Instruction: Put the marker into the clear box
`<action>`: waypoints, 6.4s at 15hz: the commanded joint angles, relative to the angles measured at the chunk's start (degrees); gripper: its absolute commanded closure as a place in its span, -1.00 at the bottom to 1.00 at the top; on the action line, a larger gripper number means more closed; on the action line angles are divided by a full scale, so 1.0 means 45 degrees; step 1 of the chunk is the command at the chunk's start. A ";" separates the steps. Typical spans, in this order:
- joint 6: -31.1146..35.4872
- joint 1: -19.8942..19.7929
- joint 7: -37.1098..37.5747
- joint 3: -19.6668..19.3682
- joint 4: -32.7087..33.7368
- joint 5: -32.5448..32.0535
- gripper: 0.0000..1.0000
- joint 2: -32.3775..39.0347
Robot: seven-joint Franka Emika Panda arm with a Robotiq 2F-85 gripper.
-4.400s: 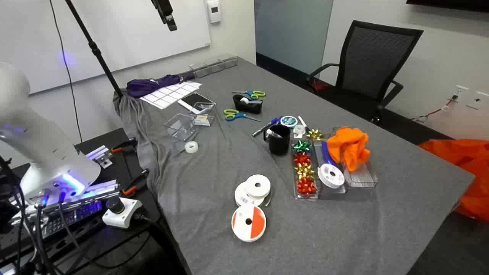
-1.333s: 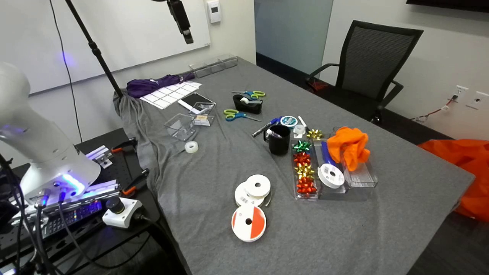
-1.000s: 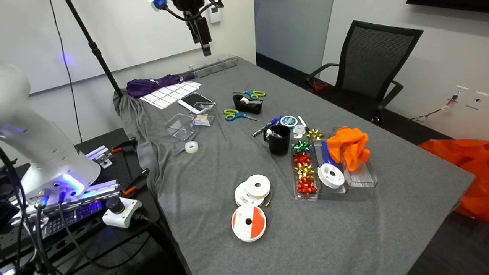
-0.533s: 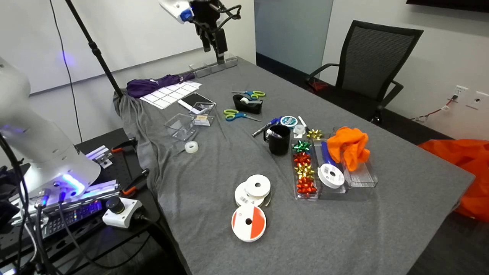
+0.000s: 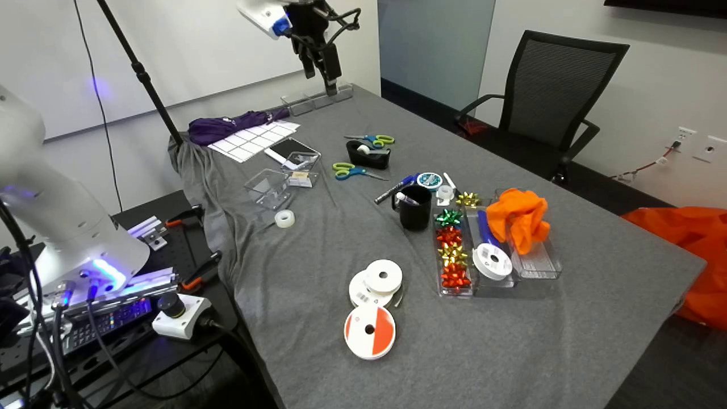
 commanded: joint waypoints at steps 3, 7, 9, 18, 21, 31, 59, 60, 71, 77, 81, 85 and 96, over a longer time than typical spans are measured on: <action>0.2325 -0.0488 -0.1376 0.0305 -0.0435 0.0521 -1.00 0.1997; 0.4007 -0.0991 -0.2243 0.0803 -0.0114 0.1313 -1.00 0.3985; 0.4912 -0.1413 -0.2700 0.1335 0.0096 0.1916 -1.00 0.4833; 0.7480 -0.2941 -0.3170 0.3421 0.1515 0.2287 -1.00 0.7720; 0.7332 -0.3055 -0.2968 0.3413 0.1963 0.1735 -1.00 0.8302; 0.7690 -0.3606 -0.3025 0.3571 0.2742 0.0506 -1.00 0.9647; 0.8585 -0.3801 -0.1949 0.4364 0.2277 -0.0559 -1.00 0.9855; 0.8718 -0.3765 -0.1917 0.4311 0.2292 -0.0609 -1.00 0.9908; 0.9106 -0.4026 -0.2147 0.4778 0.2503 -0.0437 -1.00 1.0151; 0.9798 -0.3833 -0.1672 0.4717 0.2747 -0.0635 -1.00 1.0803; 1.0414 -0.3816 -0.1299 0.4730 0.2887 -0.0738 -0.78 1.1191; 1.0720 -0.3765 -0.0949 0.4696 0.3040 -0.0858 -0.06 1.1438; 1.1549 -0.3696 -0.0300 0.4557 0.2813 -0.1671 0.91 1.1356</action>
